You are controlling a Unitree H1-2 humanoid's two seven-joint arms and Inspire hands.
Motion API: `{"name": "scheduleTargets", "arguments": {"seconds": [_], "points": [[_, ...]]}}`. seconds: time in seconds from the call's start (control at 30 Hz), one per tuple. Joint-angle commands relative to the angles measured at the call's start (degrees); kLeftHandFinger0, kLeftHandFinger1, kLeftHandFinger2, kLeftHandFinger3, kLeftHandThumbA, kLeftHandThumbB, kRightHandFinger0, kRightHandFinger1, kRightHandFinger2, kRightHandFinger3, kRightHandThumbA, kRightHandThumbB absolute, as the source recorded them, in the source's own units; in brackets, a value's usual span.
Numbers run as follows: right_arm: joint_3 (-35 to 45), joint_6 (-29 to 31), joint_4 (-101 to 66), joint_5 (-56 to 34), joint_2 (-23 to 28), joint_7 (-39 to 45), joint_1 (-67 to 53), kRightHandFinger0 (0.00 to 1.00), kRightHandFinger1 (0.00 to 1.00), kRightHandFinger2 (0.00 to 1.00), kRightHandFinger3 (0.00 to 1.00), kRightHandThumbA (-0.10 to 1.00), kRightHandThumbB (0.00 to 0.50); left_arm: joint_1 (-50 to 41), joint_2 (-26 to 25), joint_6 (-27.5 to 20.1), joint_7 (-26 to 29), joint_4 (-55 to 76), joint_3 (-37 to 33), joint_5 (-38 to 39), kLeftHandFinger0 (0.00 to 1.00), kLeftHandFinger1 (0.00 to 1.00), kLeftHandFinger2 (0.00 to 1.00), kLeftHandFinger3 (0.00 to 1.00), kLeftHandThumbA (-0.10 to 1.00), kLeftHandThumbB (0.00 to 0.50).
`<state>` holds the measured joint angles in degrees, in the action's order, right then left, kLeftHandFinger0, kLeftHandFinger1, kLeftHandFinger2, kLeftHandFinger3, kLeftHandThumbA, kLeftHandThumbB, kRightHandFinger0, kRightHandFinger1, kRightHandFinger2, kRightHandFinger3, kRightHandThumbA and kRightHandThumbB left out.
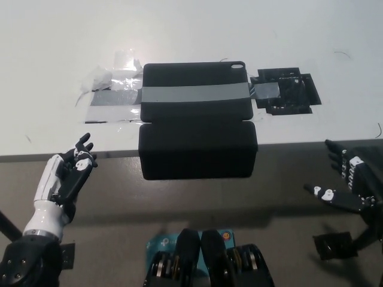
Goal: The robot uses its right hand to pull the cover of a folded tablet cover kept in the middle of the desk
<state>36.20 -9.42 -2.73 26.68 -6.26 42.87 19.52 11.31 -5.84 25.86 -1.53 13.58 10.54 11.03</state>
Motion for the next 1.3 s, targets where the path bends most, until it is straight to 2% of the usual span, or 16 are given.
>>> {"name": "scheduleTargets", "arguments": {"seconds": [0.0,0.1,0.23,0.3,0.5,0.57,0.67,0.77,0.83,1.07,1.27], "points": [[-2.49,10.72,0.24,-8.38,2.03,-13.00,0.58,1.00,1.00,1.00,1.00,0.89,0.310,1.05,0.27,0.55,1.42,1.18,0.63,0.12,1.00,1.00,1.00,1.00,0.96,0.000],[-3.90,11.53,0.99,-10.09,2.97,-13.98,0.18,1.00,1.00,1.00,1.00,0.90,0.307,0.93,-0.15,-0.41,0.71,0.94,0.24,0.00,1.00,1.00,1.00,1.00,0.99,0.000],[-6.55,11.00,1.03,-10.85,4.37,-16.45,-0.73,1.00,1.00,1.00,1.00,0.93,0.318,0.88,0.17,0.73,1.12,1.77,0.33,0.04,1.00,1.00,1.00,1.00,0.99,0.000],[-7.85,10.04,0.52,-11.03,4.85,-17.73,-0.87,1.00,1.00,1.00,1.00,0.95,0.349,1.21,0.01,0.41,1.03,1.75,0.29,-0.03,1.00,1.00,1.00,1.00,1.00,0.000],[-11.72,8.44,-0.25,-13.00,6.86,-20.85,-2.03,1.00,1.00,1.00,1.00,0.99,0.341,1.31,-0.01,0.70,0.98,1.87,0.26,0.05,1.00,1.00,1.00,1.00,0.99,0.000],[-12.32,7.59,-0.33,-13.87,7.17,-21.55,-2.16,1.00,1.00,1.00,1.00,0.98,0.348,1.37,0.07,1.03,1.20,2.10,0.18,0.12,1.00,1.00,1.00,1.00,0.99,0.000],[-13.57,7.13,-0.15,-14.28,7.90,-23.08,-1.95,1.00,1.00,1.00,1.00,0.98,0.324,1.56,-0.06,1.07,1.10,2.14,0.34,0.30,1.00,1.00,1.00,1.00,0.99,0.000],[-14.82,6.70,-0.22,-15.10,8.65,-24.24,-2.20,1.00,1.00,1.00,1.00,0.98,0.328,1.55,-0.27,0.98,0.80,1.98,0.30,0.23,1.00,1.00,1.00,1.00,0.99,0.000],[-15.60,5.69,-0.51,-15.84,9.19,-24.46,-2.43,1.00,1.00,1.00,1.00,0.99,0.352,1.67,-0.26,1.07,1.04,1.87,0.27,0.20,1.00,1.00,1.00,1.00,0.99,0.000],[-17.84,4.86,-0.83,-17.15,10.52,-26.52,-2.91,1.00,1.00,1.00,1.00,1.00,0.352,1.69,-0.33,1.07,0.96,1.81,0.22,0.20,1.00,1.00,1.00,1.00,0.99,0.000],[-19.01,4.71,-1.11,-18.39,11.04,-27.67,-4.31,1.00,1.00,1.00,1.00,0.95,0.346,0.24,-0.05,1.07,1.24,2.18,0.10,0.58,1.00,1.00,1.00,1.00,0.97,0.000]]}}
